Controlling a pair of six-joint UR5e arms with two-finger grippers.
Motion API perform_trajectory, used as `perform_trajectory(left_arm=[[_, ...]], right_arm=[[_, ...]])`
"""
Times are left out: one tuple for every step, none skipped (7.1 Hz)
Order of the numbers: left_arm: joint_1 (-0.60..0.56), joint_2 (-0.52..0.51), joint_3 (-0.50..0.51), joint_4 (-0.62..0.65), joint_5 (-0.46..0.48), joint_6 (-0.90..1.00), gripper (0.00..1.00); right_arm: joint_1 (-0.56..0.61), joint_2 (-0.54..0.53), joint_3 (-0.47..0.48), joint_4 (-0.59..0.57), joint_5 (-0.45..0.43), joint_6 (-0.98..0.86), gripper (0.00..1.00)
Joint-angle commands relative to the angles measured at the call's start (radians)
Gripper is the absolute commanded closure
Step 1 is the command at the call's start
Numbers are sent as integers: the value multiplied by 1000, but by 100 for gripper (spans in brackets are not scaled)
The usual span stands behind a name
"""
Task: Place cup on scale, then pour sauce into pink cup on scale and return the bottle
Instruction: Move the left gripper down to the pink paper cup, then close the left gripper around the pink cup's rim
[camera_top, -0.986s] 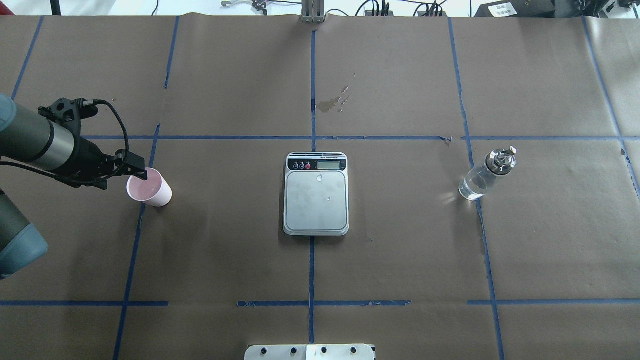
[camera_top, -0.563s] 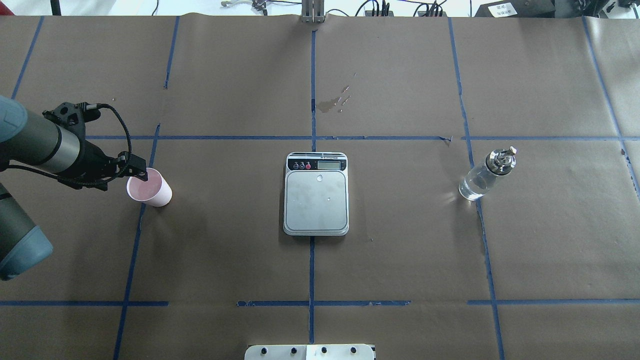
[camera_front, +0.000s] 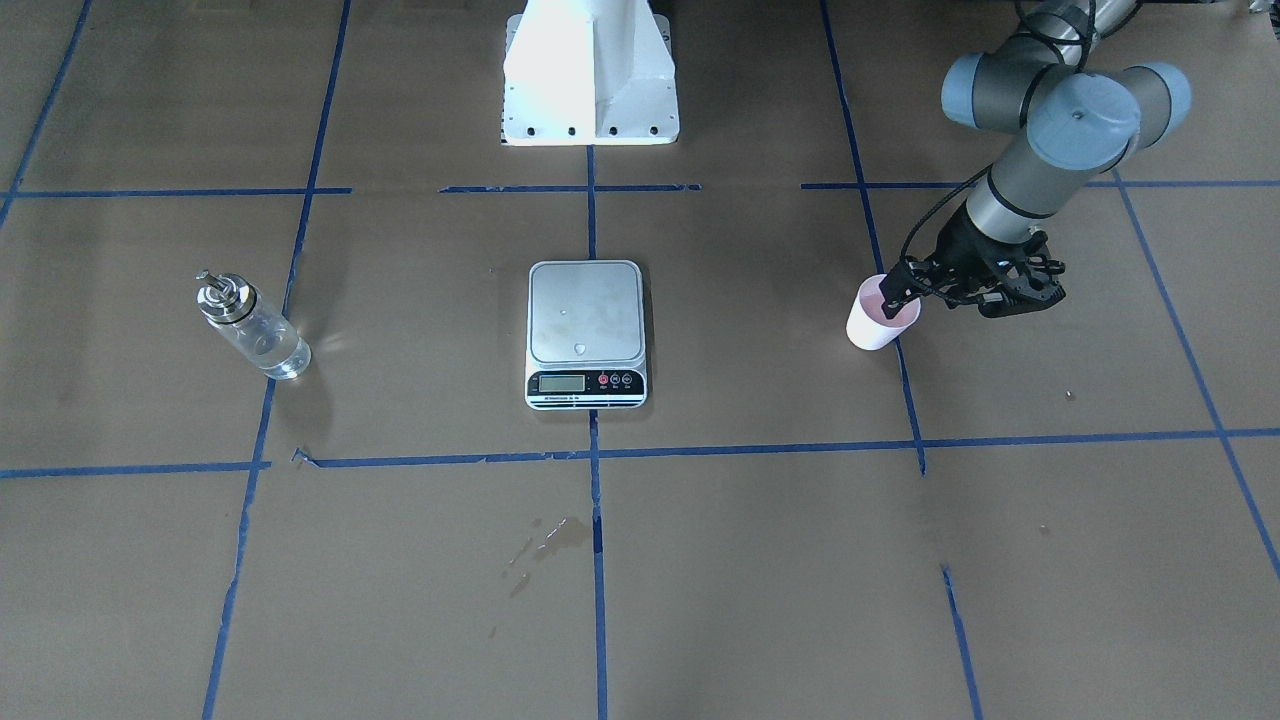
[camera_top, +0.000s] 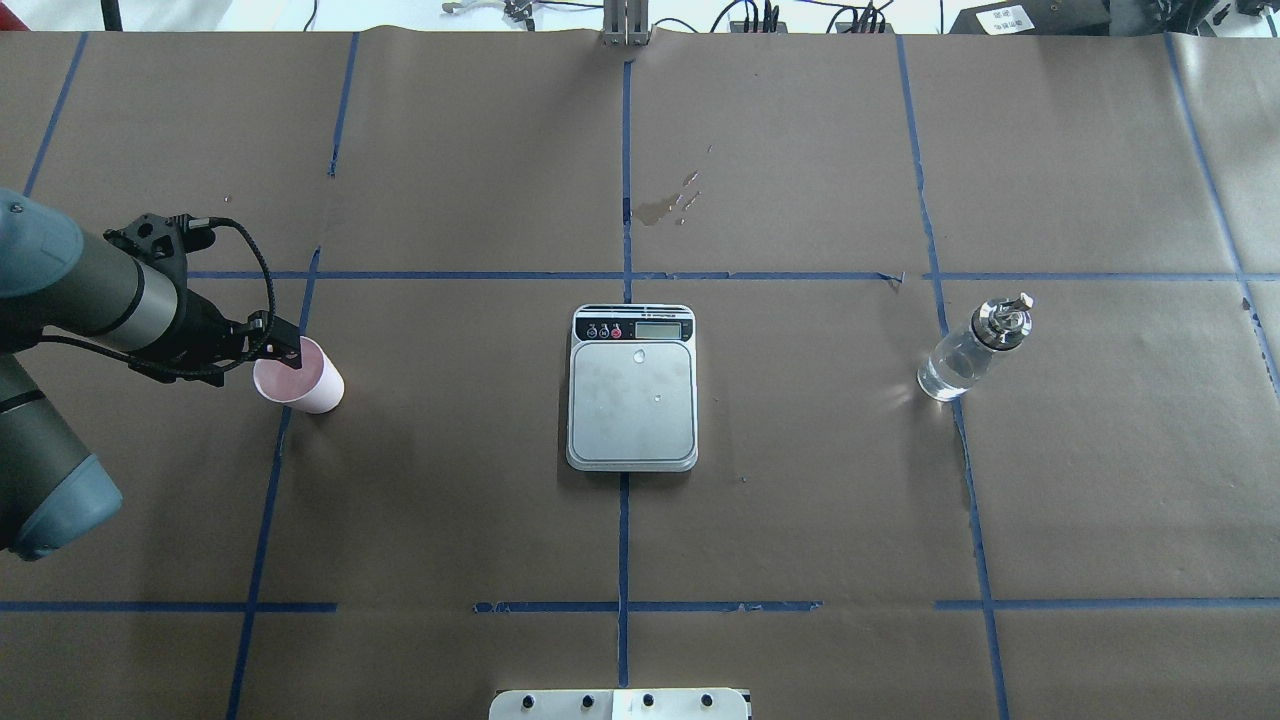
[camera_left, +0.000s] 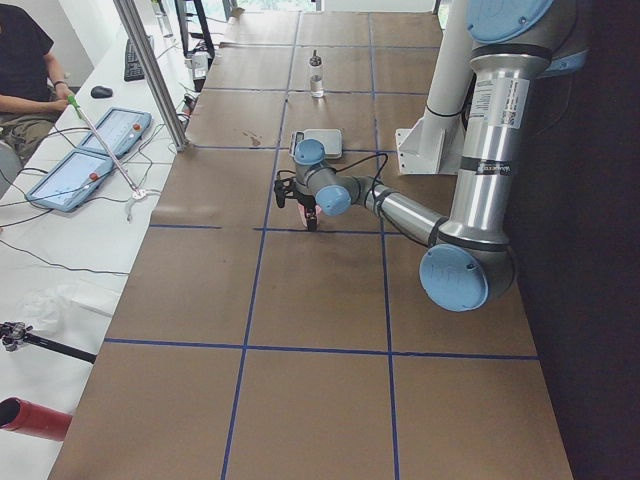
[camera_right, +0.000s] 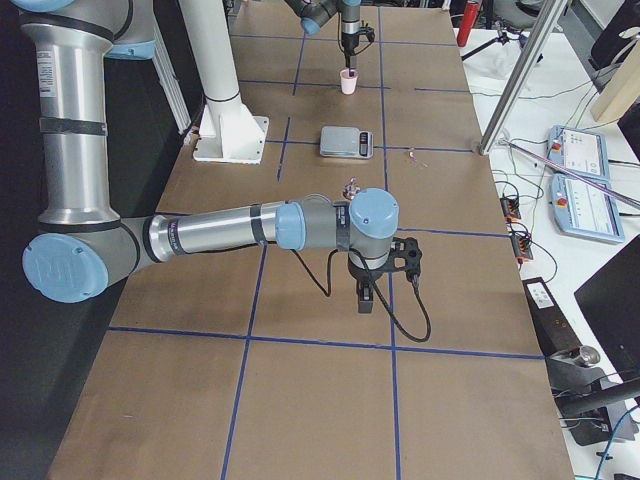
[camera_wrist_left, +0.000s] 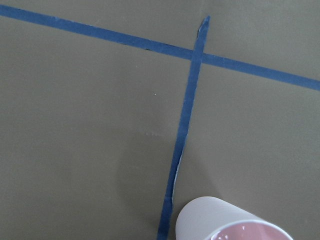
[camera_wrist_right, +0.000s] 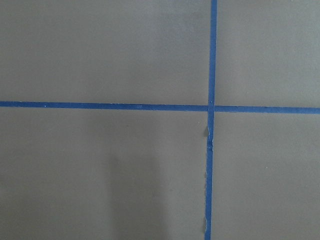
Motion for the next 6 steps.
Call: perform_trajectory(left_arm=[[18,-3,-2,1,0,-2,22],[18,-3,-3,3,0,-2,74],[15,-3,-7,3,0,-1,100],[11,-3,-13,7,0,-10,100],[5,-1,-25,13,-1,-28,100],[-4,2,-64,20,-3,-44,100]], right_arm=[[0,2,0,0,-1,1,0],[0,4,1,0,0,0,0],[0,5,3,-2,3,0,0],[3,11,3,-2,6,0,0],[3,10,20,-3,20,1,0],[3,8,38,-11,22,1,0]])
